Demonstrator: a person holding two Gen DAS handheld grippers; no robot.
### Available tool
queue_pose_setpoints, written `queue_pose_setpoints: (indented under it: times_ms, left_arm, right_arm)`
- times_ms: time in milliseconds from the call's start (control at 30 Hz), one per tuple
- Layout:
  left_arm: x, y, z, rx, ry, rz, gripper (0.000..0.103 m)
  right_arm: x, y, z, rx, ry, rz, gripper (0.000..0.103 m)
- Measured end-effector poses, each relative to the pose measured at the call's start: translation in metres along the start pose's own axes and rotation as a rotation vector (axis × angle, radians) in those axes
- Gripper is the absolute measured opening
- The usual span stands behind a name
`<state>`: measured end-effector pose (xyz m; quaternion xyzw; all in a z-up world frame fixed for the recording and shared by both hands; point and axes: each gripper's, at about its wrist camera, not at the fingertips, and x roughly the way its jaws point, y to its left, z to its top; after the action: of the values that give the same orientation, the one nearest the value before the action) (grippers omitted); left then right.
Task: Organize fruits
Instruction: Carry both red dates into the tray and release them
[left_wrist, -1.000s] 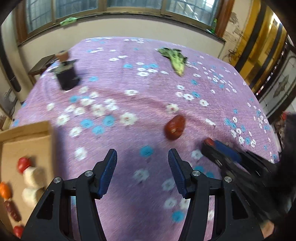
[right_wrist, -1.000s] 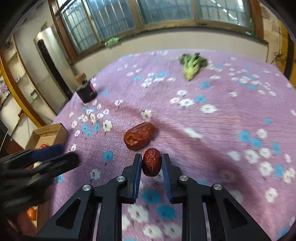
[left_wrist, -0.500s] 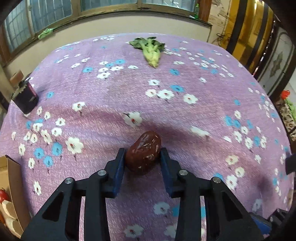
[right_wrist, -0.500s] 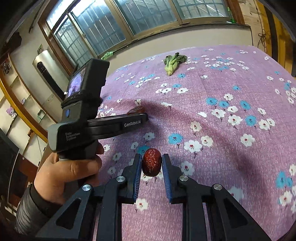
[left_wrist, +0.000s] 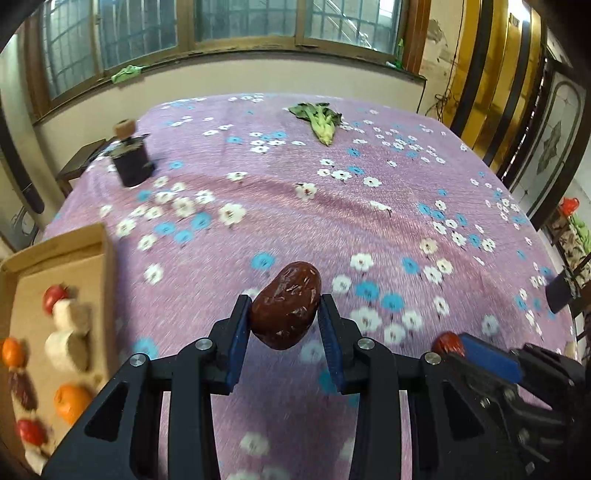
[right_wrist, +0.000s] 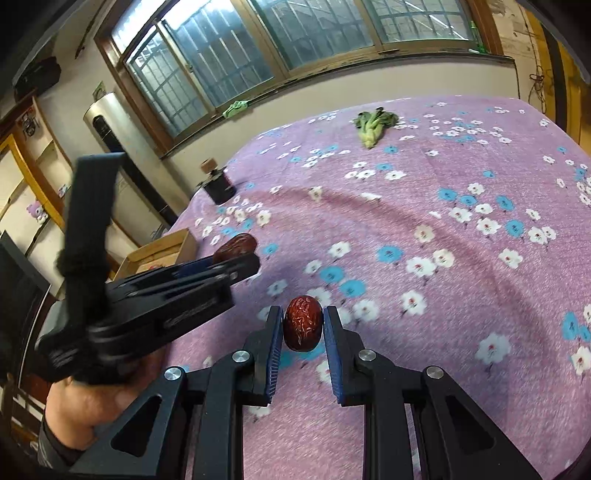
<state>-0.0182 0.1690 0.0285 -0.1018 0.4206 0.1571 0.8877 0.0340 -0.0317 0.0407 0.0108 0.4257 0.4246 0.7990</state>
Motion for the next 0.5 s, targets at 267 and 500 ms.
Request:
queue_pose_setpoints:
  times_ms: [267,500]
  left_arm:
    - [-0.042,0.016,-0.025,-0.026,-0.054,0.009,0.034]
    - [-0.065,0.029,-0.043,-0.036,-0.072,0.019,0.034]
  right_arm:
    - [-0.006,0.028,-0.014,-0.05,0.01,0.025,0.023]
    - [-0.011,0.053,-0.021,-0.095,0.018,0.05,0.023]
